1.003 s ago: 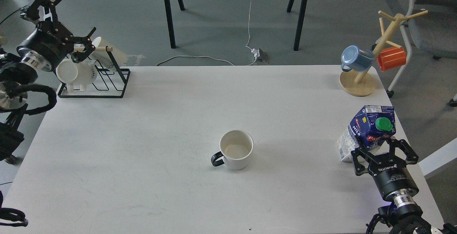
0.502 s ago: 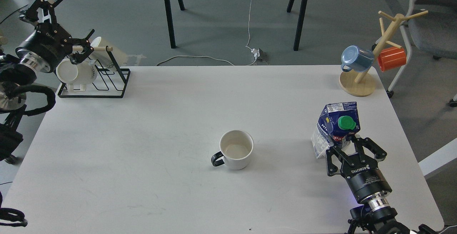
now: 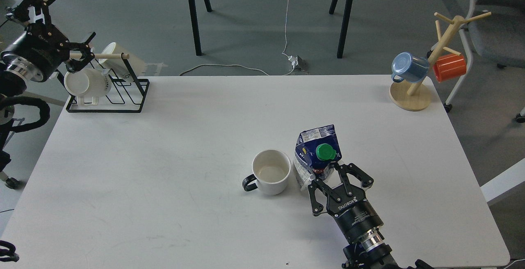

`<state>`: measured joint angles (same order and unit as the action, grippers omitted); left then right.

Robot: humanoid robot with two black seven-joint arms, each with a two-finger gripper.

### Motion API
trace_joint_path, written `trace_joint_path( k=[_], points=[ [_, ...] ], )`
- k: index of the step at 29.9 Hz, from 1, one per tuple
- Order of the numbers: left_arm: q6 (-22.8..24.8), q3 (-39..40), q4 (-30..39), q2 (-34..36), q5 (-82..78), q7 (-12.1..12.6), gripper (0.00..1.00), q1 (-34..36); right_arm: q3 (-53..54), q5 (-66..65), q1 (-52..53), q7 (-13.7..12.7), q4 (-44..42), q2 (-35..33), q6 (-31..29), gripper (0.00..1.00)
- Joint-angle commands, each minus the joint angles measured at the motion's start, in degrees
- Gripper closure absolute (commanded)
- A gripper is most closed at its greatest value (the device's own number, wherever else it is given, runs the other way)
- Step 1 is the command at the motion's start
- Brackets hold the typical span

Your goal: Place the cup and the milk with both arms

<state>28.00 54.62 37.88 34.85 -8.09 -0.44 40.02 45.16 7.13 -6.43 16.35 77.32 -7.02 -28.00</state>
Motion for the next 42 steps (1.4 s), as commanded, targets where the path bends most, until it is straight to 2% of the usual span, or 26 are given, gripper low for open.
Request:
trace_joint_path(
  k=[1, 12, 16, 17, 19, 21, 22, 31, 37, 42],
  points=[
    [0.0, -1.1, 0.0, -0.31, 0.0, -0.27, 0.0, 0.05, -1.39, -0.1, 0.1, 0.09, -1.2, 1.66, 0.0, 0.52],
    [0.0, -1.1, 0.0, -0.31, 0.0, -0.27, 0.0, 0.14, -1.39, -0.1, 0.36, 0.0, -6.84, 4.3, 0.0, 0.5],
    [0.0, -1.1, 0.0, -0.31, 0.0, -0.18, 0.0, 0.4, -1.22, -0.1, 0.36, 0.09, -6.84, 4.12, 0.0, 0.44],
    [0.0, -1.1, 0.0, -0.4, 0.0, -0.18, 0.0, 0.49, -1.22, -0.1, 0.36, 0.09, -6.84, 3.95, 0.0, 0.39],
    [0.0, -1.1, 0.0, -0.4, 0.0, -0.27, 0.0, 0.49, -1.22, -0.02, 0.36, 0.09, -6.66, 3.86, 0.0, 0.22],
    [0.0, -1.1, 0.0, -0.4, 0.0, -0.18, 0.0, 0.49, -1.13, -0.01, 0.36, 0.18, -6.48, 3.77, 0.0, 0.12],
    [0.0, -1.1, 0.0, -0.4, 0.0, -0.18, 0.0, 0.49, -1.13, -0.01, 0.36, 0.18, -6.48, 3.77, 0.0, 0.02],
    [0.0, -1.1, 0.0, -0.31, 0.0, -0.27, 0.0, 0.58, -1.13, -0.01, -1.21, 0.26, -3.42, 2.29, 0.0, 0.02],
    [0.0, -1.01, 0.0, -0.31, 0.27, -0.36, 0.0, 0.58, -1.04, -0.1, -6.57, 0.61, 2.81, -5.09, 0.0, 0.02],
    [0.0, -0.48, 0.0, -0.48, 0.7, -0.36, 0.0, 0.58, 1.41, -0.1, -11.15, 0.88, 10.2, -16.6, 0.0, 0.02]
  ],
)
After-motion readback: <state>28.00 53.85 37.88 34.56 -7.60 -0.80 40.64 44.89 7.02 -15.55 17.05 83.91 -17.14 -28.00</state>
